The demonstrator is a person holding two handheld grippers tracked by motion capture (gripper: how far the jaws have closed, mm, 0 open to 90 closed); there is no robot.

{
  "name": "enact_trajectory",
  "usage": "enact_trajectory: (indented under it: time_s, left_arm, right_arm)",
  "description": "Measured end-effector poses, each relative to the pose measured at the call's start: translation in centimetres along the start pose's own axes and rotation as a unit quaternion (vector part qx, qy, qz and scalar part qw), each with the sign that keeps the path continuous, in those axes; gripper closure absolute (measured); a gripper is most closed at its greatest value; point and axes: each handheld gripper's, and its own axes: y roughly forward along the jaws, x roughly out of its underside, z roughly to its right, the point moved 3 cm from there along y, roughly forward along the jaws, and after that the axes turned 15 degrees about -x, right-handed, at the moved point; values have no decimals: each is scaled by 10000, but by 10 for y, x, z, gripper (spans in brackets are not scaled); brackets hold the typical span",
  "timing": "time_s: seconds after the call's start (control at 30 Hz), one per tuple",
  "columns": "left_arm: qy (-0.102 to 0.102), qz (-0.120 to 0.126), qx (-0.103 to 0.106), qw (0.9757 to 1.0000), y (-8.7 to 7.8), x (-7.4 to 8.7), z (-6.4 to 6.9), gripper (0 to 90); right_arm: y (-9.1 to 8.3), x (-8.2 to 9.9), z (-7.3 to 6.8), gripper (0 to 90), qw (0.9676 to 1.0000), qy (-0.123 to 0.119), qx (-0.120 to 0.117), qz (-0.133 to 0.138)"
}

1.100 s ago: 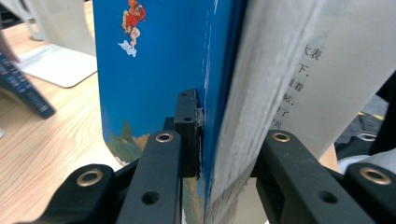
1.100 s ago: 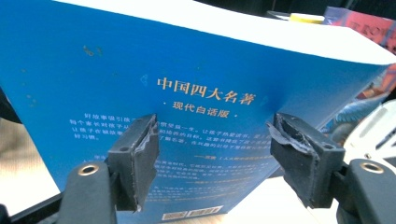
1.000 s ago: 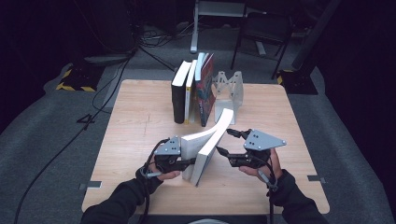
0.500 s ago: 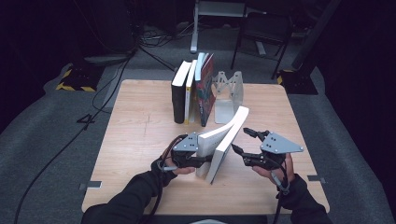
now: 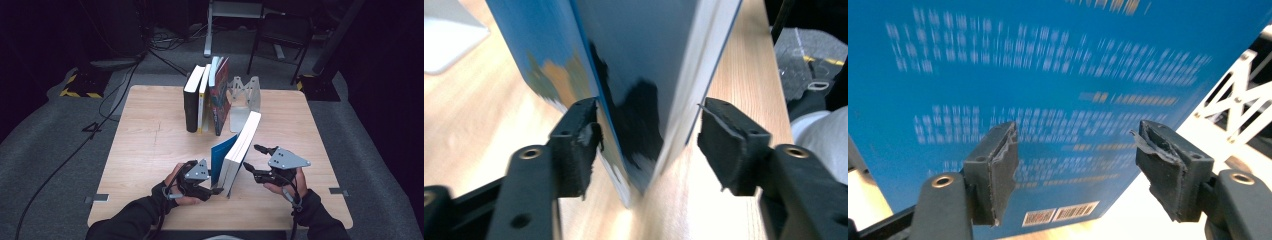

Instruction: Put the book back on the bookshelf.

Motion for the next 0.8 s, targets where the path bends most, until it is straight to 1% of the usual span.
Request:
enact_trajectory:
  time_s: [0.03,0.07,0.1,0.13,0.17,0.2,0.27,0.33,0.43,0.47,0.5,0.6,0.63,0.67,0.7,0.77,0.8]
  left_arm:
    - [0,0,0,10000,0,0,0,357]
    - [-41,-96,0,9999,5,2,5,326]
    - [-41,-96,0,9999,5,2,5,296]
    - [-74,-92,65,9999,7,3,9,296]
    - [-105,-69,99,9999,8,2,11,270]
    - [-118,-53,38,9999,10,2,14,263]
    - [-285,-57,-126,9995,15,1,19,215]
    - [-513,1,-354,9981,19,0,23,191]
    - [-670,125,-581,9960,24,-1,23,195]
    - [-716,188,-662,9951,25,-2,24,204]
    - [-791,259,-769,9936,26,-3,24,215]
    - [-825,389,-1038,9904,27,-6,25,242]
    - [-825,389,-1038,9904,27,-6,25,253]
    - [-798,437,-1153,9892,28,-6,25,253]
    - [-789,481,-1212,9883,29,-6,25,277]
    - [-811,538,-1290,9869,31,-7,23,290]
    - [-798,563,-1316,9865,31,-7,23,317]
  right_arm:
    - [2,2,0,324,10000,9,-10,-23]
    - [4,4,0,323,10000,9,-24,-62]
    - [4,4,0,323,10000,9,-24,-62]
    - [6,6,-1,320,9999,11,-25,-115]
    - [8,8,-1,319,9999,15,-48,-144]
    - [10,9,-1,315,9998,15,-72,-185]
    - [14,13,-2,313,9997,20,-55,-237]
    - [18,16,-2,309,9996,67,-54,-282]
    - [20,17,-4,314,9997,63,-10,-248]
    - [20,17,-4,313,9997,46,16,-246]
    - [20,17,-4,313,9997,36,28,-240]
    - [21,17,-4,304,9998,20,36,-217]
    - [21,17,-4,304,9998,20,36,-217]
    - [21,17,-4,304,9998,22,36,-215]
    - [21,17,-3,304,9998,15,33,-217]
    - [21,18,-3,302,9998,6,17,-205]
    - [20,18,-3,299,9998,24,2,-200]
